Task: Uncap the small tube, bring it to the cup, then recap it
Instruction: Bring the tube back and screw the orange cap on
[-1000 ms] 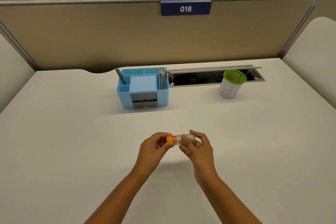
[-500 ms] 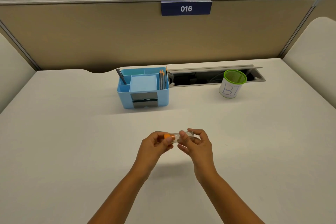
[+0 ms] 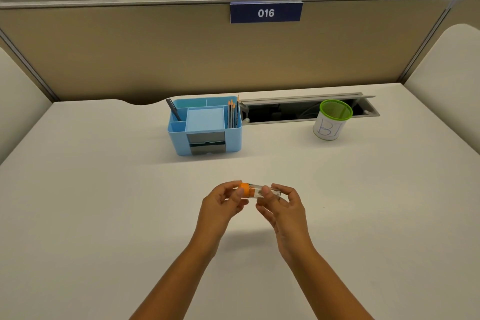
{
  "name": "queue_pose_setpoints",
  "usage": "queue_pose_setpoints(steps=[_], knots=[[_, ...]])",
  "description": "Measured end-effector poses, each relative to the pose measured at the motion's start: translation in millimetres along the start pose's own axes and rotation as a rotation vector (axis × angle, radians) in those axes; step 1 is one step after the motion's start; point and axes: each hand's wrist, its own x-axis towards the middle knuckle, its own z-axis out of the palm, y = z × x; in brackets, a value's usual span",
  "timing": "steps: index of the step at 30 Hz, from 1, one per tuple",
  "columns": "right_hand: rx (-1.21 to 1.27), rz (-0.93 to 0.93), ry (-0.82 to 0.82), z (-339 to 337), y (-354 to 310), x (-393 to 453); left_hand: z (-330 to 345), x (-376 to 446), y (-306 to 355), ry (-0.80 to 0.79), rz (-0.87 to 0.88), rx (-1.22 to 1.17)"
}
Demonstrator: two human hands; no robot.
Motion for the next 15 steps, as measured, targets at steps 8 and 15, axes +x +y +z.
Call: queue_pose_setpoints(steps=[8, 15], knots=[[-0.034, 0.084, 0.022, 2, 2, 3, -10, 5, 5, -0.038, 0.098, 0.217], [-0.014, 0.178, 0.022, -1, 2, 4, -11, 4, 3, -0.097, 0.127, 0.315]])
